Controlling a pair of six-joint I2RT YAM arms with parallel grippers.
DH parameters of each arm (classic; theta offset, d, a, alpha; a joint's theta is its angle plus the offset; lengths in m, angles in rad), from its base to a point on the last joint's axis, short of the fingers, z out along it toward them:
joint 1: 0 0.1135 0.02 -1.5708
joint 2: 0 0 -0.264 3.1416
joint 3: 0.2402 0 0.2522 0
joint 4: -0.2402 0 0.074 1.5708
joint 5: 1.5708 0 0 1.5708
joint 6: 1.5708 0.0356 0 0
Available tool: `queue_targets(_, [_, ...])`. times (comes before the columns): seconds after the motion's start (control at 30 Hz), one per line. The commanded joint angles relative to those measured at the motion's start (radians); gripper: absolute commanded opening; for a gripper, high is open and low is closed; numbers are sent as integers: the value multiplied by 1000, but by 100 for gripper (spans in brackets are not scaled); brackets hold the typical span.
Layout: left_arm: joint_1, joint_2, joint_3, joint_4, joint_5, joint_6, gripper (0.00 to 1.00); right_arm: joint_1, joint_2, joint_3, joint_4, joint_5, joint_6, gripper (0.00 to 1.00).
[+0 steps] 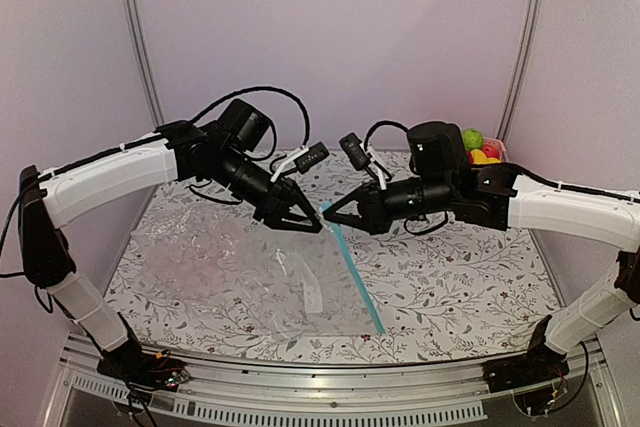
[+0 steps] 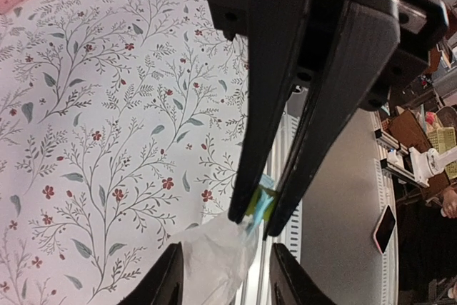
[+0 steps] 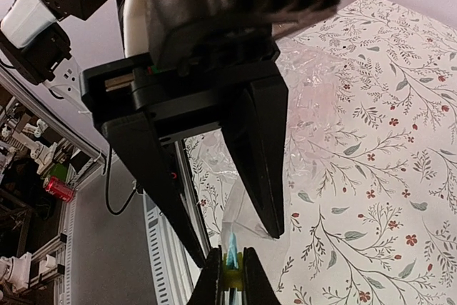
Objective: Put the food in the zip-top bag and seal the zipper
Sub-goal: Hold the zipper food storage bag at the center of the board, then unzip the zipper from the zipper food storage bag.
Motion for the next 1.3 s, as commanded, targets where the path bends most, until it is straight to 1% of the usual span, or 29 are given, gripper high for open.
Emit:
queue_targets(0.0, [3, -8, 13, 4, 30, -6, 39, -5, 1, -10, 34, -45, 23, 0])
queue_targets(0.3, [3, -22, 10, 9, -4, -5, 13, -6, 3, -16, 35, -30, 26, 0])
queue_targets(0.57, [3, -33, 0, 36, -42, -22, 0, -5, -1, -22, 23, 1, 23, 0])
queue_targets(0.8, [8, -47, -16, 71, -65, -41, 0, -5, 6, -26, 5, 18, 18, 0])
queue_targets(1.27, [32, -63, -29, 108, -63, -71, 0, -6, 14, -33, -11, 39, 14, 0])
